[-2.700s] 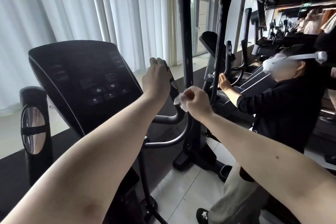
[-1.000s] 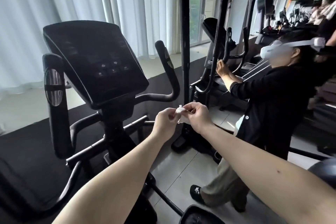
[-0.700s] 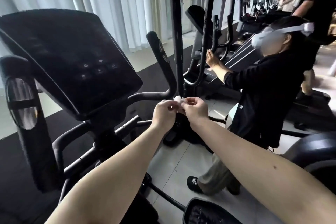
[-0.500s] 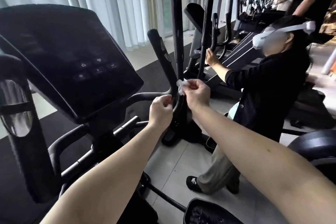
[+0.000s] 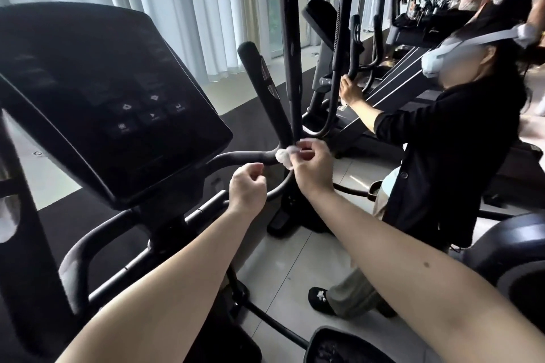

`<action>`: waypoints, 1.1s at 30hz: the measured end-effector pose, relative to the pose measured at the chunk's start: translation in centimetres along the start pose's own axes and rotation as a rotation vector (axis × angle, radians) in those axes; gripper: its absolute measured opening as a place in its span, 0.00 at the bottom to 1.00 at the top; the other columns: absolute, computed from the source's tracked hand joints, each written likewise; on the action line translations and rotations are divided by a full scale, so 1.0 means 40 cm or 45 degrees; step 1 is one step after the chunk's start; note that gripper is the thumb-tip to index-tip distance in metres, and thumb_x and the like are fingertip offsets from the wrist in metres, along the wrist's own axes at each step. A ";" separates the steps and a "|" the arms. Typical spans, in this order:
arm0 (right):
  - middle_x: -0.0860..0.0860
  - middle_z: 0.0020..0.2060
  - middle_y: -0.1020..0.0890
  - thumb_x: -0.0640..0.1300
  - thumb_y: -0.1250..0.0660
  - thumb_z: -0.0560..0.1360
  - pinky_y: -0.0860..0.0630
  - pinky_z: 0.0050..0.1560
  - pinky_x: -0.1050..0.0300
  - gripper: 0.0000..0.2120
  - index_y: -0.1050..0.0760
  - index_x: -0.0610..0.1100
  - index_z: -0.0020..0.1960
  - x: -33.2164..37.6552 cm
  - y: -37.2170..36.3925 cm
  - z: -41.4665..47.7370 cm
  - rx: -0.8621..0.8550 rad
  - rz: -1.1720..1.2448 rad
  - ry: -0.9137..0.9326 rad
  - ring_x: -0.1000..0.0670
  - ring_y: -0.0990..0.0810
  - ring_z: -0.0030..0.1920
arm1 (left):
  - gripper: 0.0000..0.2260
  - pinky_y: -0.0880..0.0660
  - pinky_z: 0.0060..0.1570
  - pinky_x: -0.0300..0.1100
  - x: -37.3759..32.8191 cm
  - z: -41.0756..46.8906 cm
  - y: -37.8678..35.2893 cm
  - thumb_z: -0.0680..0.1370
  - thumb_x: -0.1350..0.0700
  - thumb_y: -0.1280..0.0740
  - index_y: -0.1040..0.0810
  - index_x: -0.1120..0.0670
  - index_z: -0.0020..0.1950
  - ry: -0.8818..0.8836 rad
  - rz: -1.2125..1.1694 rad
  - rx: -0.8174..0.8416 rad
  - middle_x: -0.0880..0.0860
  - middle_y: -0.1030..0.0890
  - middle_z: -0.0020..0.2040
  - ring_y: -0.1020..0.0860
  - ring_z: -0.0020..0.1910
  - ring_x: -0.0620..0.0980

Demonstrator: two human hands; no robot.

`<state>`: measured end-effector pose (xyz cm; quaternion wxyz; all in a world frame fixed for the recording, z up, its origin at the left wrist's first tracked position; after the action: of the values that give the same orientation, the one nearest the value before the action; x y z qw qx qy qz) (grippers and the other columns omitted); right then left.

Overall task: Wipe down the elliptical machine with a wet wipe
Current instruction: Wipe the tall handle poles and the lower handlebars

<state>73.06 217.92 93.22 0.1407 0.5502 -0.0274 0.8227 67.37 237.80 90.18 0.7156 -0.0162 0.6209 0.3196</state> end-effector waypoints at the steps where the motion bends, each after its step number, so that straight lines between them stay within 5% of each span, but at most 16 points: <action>1: 0.47 0.51 0.18 0.46 0.28 0.73 0.18 0.52 0.52 0.08 0.23 0.58 0.46 0.025 0.003 0.009 0.006 0.019 0.032 0.52 0.16 0.45 | 0.17 0.26 0.66 0.40 -0.002 -0.001 -0.004 0.78 0.63 0.35 0.19 0.55 0.65 0.005 -0.017 0.002 0.50 0.17 0.60 0.20 0.59 0.46; 4: 0.48 0.53 0.20 0.40 0.27 0.75 0.18 0.49 0.58 0.09 0.23 0.54 0.46 0.046 0.010 0.025 0.009 0.057 0.065 0.55 0.17 0.44 | 0.17 0.25 0.66 0.42 -0.009 0.002 -0.019 0.78 0.63 0.35 0.19 0.54 0.65 -0.005 -0.058 0.003 0.49 0.17 0.58 0.19 0.58 0.46; 10: 0.48 0.53 0.19 0.49 0.26 0.77 0.21 0.58 0.59 0.06 0.22 0.55 0.45 -0.018 -0.006 -0.002 -0.050 0.178 -0.032 0.54 0.18 0.52 | 0.16 0.24 0.64 0.42 -0.014 0.006 -0.021 0.78 0.63 0.35 0.19 0.53 0.64 0.012 -0.079 -0.029 0.50 0.16 0.56 0.18 0.55 0.46; 15: 0.46 0.49 0.18 0.42 0.25 0.76 0.22 0.52 0.66 0.05 0.20 0.48 0.45 -0.022 -0.008 -0.013 -0.101 0.198 -0.021 0.55 0.19 0.46 | 0.15 0.22 0.62 0.42 0.000 0.013 -0.018 0.78 0.63 0.35 0.18 0.52 0.62 0.034 -0.073 -0.041 0.47 0.16 0.54 0.17 0.54 0.46; 21: 0.50 0.37 0.17 0.43 0.23 0.73 0.22 0.46 0.59 0.08 0.18 0.39 0.40 -0.081 -0.036 -0.055 0.115 0.036 -0.164 0.53 0.17 0.39 | 0.14 0.23 0.63 0.44 0.004 0.014 -0.028 0.78 0.64 0.35 0.18 0.55 0.61 0.048 -0.076 -0.041 0.49 0.16 0.54 0.18 0.55 0.47; 25: 0.53 0.46 0.23 0.36 0.26 0.73 0.24 0.55 0.61 0.03 0.18 0.42 0.44 0.039 0.058 0.010 -0.188 0.066 0.168 0.57 0.22 0.47 | 0.15 0.21 0.60 0.43 0.004 0.010 -0.026 0.77 0.63 0.35 0.18 0.53 0.61 0.050 -0.074 -0.050 0.48 0.16 0.52 0.17 0.52 0.48; 30: 0.41 0.48 0.23 0.30 0.27 0.73 0.29 0.49 0.76 0.08 0.19 0.42 0.42 0.141 0.025 -0.025 -0.112 0.129 0.380 0.67 0.23 0.46 | 0.13 0.21 0.60 0.46 0.007 0.014 -0.013 0.78 0.61 0.35 0.18 0.53 0.61 0.042 -0.097 -0.072 0.47 0.16 0.53 0.16 0.52 0.48; 33: 0.47 0.46 0.25 0.35 0.25 0.73 0.29 0.46 0.74 0.13 0.23 0.48 0.36 0.069 -0.022 -0.042 -0.031 0.035 0.247 0.60 0.22 0.41 | 0.12 0.21 0.60 0.47 0.010 0.008 -0.010 0.79 0.61 0.35 0.17 0.53 0.59 0.044 -0.094 -0.078 0.48 0.15 0.51 0.16 0.52 0.49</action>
<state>70.80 219.68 94.97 0.1381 0.4659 -0.0311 0.8734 67.85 237.77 89.73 0.7153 -0.0663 0.6220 0.3115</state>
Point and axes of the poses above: each hand's wrist, its own z-axis towards the middle knuckle, its own y-axis out of the back of the hand, x = y × z, the point moved 10 cm from there along z, towards the middle knuckle
